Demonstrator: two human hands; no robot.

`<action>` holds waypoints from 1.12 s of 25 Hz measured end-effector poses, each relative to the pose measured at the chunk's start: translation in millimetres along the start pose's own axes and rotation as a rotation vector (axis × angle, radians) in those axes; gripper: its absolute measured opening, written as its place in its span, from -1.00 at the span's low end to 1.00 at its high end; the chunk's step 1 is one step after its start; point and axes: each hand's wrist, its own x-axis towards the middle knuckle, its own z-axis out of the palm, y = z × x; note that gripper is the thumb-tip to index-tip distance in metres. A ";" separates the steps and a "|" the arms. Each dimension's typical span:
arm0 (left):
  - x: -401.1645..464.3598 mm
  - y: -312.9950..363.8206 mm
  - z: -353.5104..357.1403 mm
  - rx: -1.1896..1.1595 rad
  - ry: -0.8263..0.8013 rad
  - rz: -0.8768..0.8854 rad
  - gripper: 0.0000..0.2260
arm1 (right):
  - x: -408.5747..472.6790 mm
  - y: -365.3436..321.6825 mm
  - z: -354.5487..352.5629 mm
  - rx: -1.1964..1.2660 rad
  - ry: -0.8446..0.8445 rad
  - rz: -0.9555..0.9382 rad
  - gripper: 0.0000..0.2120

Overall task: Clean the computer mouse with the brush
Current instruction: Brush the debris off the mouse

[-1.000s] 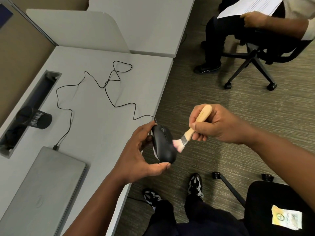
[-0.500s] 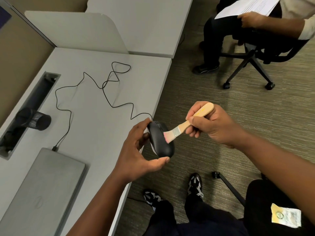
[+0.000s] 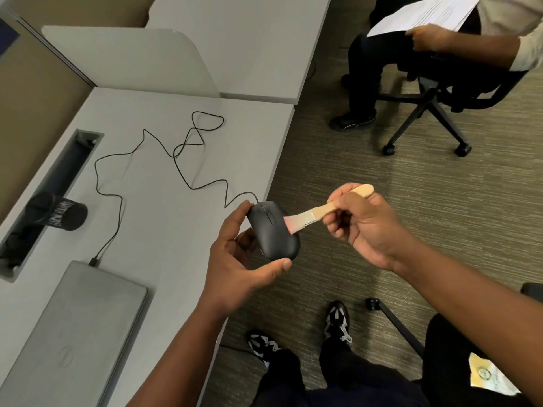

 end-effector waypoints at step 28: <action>14.4 2.8 -2.9 0.259 -0.222 -0.013 0.17 | -21.7 -3.5 31.5 -0.646 -0.211 -0.165 -0.77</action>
